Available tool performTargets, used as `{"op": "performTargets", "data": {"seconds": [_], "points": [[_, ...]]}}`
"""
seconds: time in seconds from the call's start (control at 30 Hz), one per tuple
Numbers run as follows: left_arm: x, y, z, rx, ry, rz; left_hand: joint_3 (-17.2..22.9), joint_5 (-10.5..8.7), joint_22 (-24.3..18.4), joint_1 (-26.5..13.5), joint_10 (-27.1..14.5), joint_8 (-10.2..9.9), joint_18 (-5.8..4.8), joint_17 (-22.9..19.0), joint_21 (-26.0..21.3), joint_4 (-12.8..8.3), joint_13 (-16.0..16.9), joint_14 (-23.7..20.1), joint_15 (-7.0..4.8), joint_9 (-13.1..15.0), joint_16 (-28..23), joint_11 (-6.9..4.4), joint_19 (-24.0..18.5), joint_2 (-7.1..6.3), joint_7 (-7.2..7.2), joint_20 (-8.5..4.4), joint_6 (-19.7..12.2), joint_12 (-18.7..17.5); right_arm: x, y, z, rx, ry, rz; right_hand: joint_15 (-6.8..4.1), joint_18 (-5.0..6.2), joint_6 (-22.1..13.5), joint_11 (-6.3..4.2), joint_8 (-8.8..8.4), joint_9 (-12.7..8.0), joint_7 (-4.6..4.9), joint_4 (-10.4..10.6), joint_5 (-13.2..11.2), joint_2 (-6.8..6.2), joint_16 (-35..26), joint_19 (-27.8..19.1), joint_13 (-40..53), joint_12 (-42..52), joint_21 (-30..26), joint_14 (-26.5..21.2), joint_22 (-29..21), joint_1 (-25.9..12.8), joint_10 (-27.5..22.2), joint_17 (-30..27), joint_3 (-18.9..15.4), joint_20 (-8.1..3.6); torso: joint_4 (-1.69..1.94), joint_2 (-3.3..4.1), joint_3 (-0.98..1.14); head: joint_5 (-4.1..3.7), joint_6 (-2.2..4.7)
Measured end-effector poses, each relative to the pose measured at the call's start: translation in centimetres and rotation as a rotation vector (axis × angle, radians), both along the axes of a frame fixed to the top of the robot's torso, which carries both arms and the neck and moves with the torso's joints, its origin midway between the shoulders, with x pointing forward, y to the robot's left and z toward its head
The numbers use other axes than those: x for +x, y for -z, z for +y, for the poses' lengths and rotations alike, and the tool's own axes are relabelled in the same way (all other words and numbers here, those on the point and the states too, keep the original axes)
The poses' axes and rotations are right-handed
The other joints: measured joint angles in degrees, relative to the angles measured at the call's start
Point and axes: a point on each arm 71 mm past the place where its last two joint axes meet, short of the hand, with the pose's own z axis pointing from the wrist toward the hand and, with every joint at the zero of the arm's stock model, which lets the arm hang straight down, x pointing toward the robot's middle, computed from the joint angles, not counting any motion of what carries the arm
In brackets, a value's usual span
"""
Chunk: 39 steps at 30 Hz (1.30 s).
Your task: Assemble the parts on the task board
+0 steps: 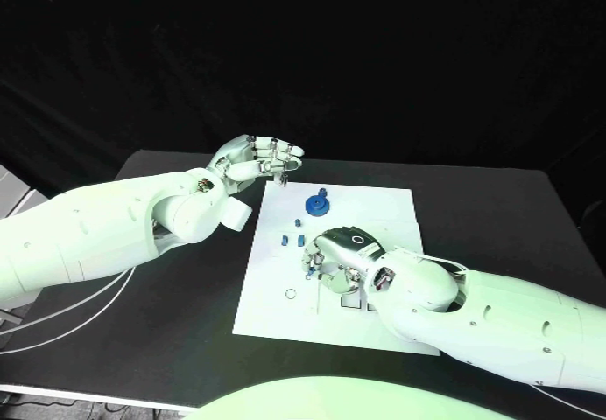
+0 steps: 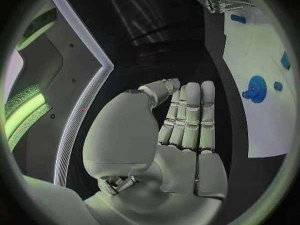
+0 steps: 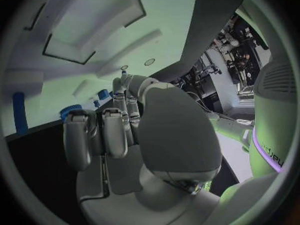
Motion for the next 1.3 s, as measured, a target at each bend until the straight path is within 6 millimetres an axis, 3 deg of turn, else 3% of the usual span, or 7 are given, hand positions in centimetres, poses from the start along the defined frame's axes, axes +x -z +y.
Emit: {"op": "performTargets", "data": {"seconds": [0.97, 1.3], "points": [[0.0, 0.0, 0.1, 0.003, -0.002, 0.004, 0.0, 0.0, 0.0, 0.0, -0.2, 0.0, 0.0, 0.0, 0.0, 0.0, 0.0, -0.2, 0.21, 0.0, 0.0, 0.22, 0.0, 0.0, 0.19, 0.0, -0.2, 0.0, 0.0, 0.8, 0.4, -0.031, -0.007, 0.011, 0.01, 0.0, -0.1, -0.21, -0.22, 0.1, -0.14, -0.2, -0.3, -0.08, 0.0, 0.0, 0.0, -0.2, -0.3, 0.0, 0.0, -0.1, 0.2, 0.0, 0.2, 0.0, 0.02, 0.01, 0.02, 0.13, -0.56], [0.0, 0.0, 0.2, 0.004, -0.003, 0.005, 0.0, 0.0, 0.0, 0.0, -0.2, 0.0, 0.0, 0.0, 0.0, 0.0, 0.0, -0.2, 0.21, 0.0, 0.0, 0.21, 0.0, 0.0, 0.19, -0.01, -0.2, 0.0, -0.1, 1.1, 0.7, -0.041, -0.013, 0.015, 0.07, 0.0, -0.3, -0.52, -0.5, 0.2, 0.33, -0.5, -0.3, -0.18, 0.0, 0.0, 0.0, -0.8, -0.9, 0.1, 0.0, -1.4, 0.5, -0.5, 0.5, 0.0, 0.03, 0.0, 0.0, 0.01, -0.68]]}}
